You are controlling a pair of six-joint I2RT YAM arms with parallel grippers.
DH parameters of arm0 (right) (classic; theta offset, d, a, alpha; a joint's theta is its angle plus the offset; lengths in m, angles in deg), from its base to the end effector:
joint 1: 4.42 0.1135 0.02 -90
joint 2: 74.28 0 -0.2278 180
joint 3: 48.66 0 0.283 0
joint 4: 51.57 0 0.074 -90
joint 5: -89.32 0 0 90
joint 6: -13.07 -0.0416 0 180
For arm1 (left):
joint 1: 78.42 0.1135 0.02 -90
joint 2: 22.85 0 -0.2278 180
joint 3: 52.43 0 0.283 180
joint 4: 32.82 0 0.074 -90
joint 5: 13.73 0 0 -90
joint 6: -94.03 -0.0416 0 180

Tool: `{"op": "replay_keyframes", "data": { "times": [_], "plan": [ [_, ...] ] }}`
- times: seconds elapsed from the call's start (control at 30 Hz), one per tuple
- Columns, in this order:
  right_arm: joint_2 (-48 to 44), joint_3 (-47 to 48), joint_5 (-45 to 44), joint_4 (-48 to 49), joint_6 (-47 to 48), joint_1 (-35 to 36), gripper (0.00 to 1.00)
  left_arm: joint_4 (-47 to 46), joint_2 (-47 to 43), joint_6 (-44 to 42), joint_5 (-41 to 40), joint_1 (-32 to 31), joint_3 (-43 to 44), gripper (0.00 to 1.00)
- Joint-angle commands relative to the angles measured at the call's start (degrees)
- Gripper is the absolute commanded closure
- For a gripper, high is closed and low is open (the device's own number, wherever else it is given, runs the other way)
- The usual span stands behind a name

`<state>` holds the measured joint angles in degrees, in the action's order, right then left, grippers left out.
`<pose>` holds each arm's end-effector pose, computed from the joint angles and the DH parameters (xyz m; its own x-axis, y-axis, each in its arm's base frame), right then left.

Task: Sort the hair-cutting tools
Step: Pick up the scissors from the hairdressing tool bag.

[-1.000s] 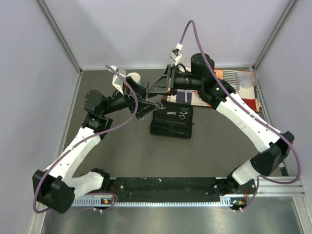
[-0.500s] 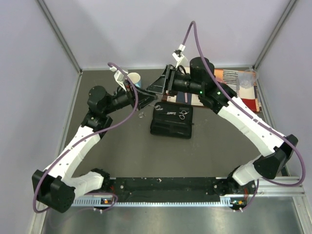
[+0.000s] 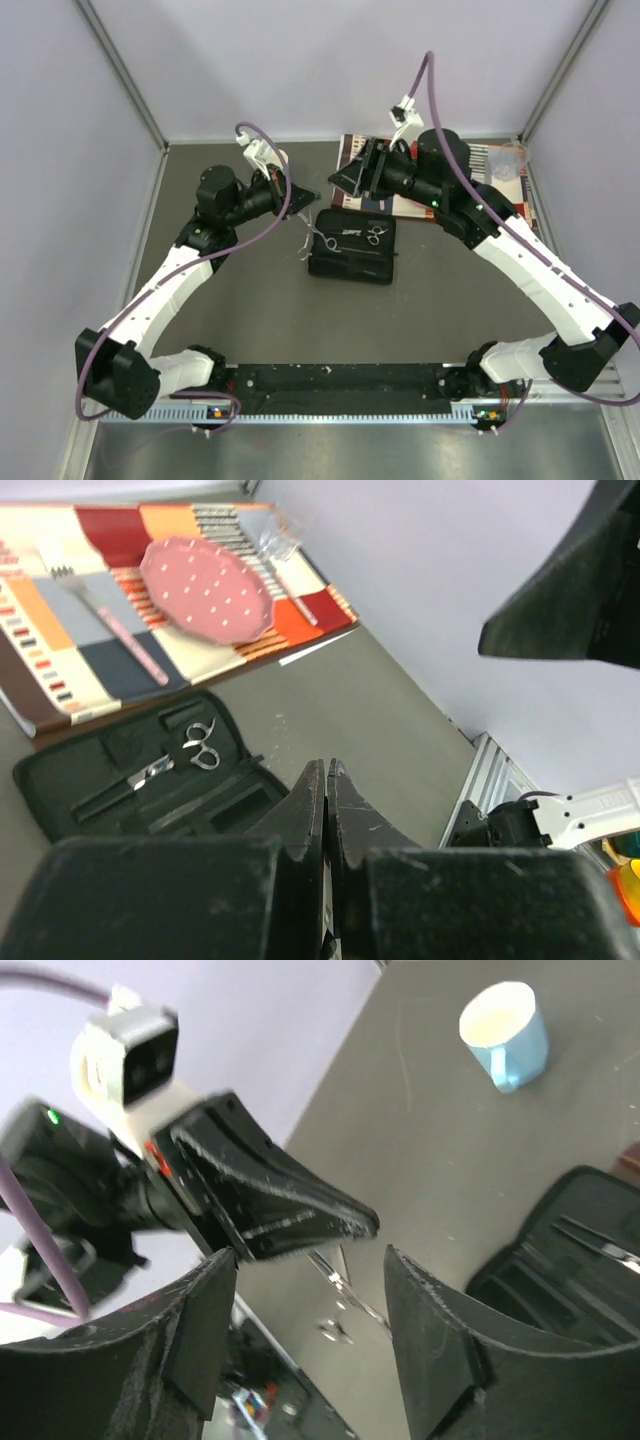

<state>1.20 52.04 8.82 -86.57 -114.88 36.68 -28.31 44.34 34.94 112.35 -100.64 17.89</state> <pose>0.2459 0.2236 0.4351 -0.5750 0.3033 -0.7598 -0.5292 0.5704 0.6281 0.2887 -0.1444 0.3363 -0.4561 -0.2621 -0.8504 0.7184 0.4556 -0.5257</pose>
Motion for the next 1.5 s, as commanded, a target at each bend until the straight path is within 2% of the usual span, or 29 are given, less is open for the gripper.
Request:
{"op": "replay_keyframes", "data": {
  "times": [0.0,0.07,0.13,0.23,0.47,0.87,1.03,1.23,1.47],
  "plan": [
    [0.19,-3.81,4.01,-1.23,11.36,-0.06,0.37,2.27,1.62,0.46,-4.24,0.16,4.22,1.00],
    [0.45,-6.36,4.39,-1.40,16.40,1.69,0.32,5.61,2.23,0.64,-6.53,0.16,5.63,1.00],
    [1.06,-8.30,1.15,-0.62,22.12,5.19,0.26,9.28,2.76,1.16,-9.53,0.07,7.91,1.00],
    [4.22,-8.84,-4.12,-0.27,25.91,7.76,0.25,11.33,3.02,3.00,-11.28,0.07,9.76,1.00],
    [8.97,-6.65,-7.65,6.85,28.98,10.84,0.25,15.63,2.67,6.87,-14.71,-0.11,11.09,1.00],
    [9.25,-8.65,-9.32,15.27,28.47,10.84,0.29,18.18,3.90,8.38,-16.12,-0.11,13.11,1.00],
    [4.50,-13.22,-10.64,20.21,26.80,10.84,0.23,18.80,3.82,6.09,-18.93,-0.11,13.28,1.00],
    [3.71,-12.53,-11.25,20.13,25.91,10.84,0.17,18.80,3.91,5.03,-19.11,-0.11,13.72,1.00],
    [7.91,-9.19,-10.29,16.53,26.00,10.84,0.16,18.27,3.47,6.96,-18.06,-0.19,14.07,1.00]
  ]
}}
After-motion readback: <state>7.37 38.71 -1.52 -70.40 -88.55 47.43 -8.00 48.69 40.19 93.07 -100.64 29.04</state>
